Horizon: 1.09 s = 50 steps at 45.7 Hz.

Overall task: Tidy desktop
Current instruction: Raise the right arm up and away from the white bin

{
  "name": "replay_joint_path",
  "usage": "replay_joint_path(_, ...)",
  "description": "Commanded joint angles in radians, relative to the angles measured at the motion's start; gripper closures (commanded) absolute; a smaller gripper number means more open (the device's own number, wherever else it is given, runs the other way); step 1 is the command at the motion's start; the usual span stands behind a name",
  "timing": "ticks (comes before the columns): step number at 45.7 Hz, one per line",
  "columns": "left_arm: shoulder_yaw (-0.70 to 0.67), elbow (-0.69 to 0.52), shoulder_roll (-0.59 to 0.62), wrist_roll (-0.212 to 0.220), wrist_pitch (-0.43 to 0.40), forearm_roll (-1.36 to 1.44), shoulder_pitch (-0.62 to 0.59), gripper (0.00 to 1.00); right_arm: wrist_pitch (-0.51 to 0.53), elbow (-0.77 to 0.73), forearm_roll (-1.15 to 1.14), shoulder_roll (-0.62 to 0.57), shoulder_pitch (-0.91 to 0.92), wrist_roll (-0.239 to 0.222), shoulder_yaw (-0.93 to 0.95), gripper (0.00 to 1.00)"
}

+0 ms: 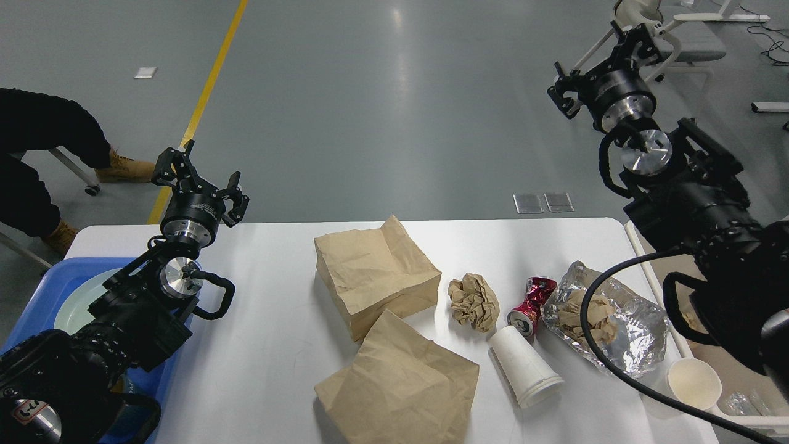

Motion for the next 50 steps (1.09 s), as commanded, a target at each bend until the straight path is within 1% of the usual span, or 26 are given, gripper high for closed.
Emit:
replay_joint_path(1, 0.000, 0.000, 0.000, 0.000, 0.000, 0.000, 0.000, 0.04, -0.052, -0.002, -0.006, -0.031, 0.073, 0.000, -0.007, 0.00)
replay_joint_path(12, 0.000, 0.000, 0.000, 0.000, 0.000, 0.000, 0.000, 0.04, -0.045, 0.004, -0.017, -0.117, 0.098, 0.000, -0.186, 0.00)
replay_joint_path(24, 0.000, 0.000, 0.000, 0.000, 0.000, 0.000, 0.000, 0.04, -0.006, 0.002, -0.023, -0.140, 0.087, 0.002, -0.229, 0.00)
replay_joint_path(27, 0.000, 0.000, 0.000, 0.000, 0.000, 0.000, 0.000, 0.04, 0.001, 0.005, -0.046, -0.160, 0.092, 0.002, -0.284, 0.00)
replay_joint_path(30, 0.000, 0.000, 0.000, 0.000, 0.000, 0.000, 0.000, 0.04, 0.015, 0.019, -0.083, -0.209, 0.109, 0.002, -0.367, 0.00)
replay_joint_path(36, 0.000, 0.000, 0.000, 0.000, 0.000, 0.000, 0.000, 0.04, 0.032, 0.097, -0.153, -0.322, 0.175, -0.001, -0.585, 0.00)
replay_joint_path(42, 0.000, 0.000, 0.000, 0.000, 0.000, 0.000, 0.000, 0.04, 0.035, 0.188, -0.190, -0.419, 0.268, -0.001, -0.884, 0.00)
replay_joint_path(45, 0.000, 0.000, 0.000, 0.000, 0.000, 0.000, 0.000, 0.04, 0.035, 0.234, -0.193, -0.439, 0.325, -0.001, -1.048, 0.00)
replay_joint_path(47, 0.000, 0.000, 0.000, 0.000, 0.001, 0.000, 0.000, 0.04, 0.035, 0.281, -0.193, -0.444, 0.383, -0.001, -1.207, 0.00)
replay_joint_path(48, 0.000, 0.000, 0.000, 0.000, 0.000, 0.000, 0.000, 0.04, 0.035, 0.318, -0.193, -0.445, 0.441, -0.001, -1.328, 0.00)
replay_joint_path(50, 0.000, 0.000, 0.000, 0.000, 0.000, 0.000, 0.000, 0.04, 0.035, 0.353, -0.193, -0.448, 0.503, -0.001, -1.454, 0.00)
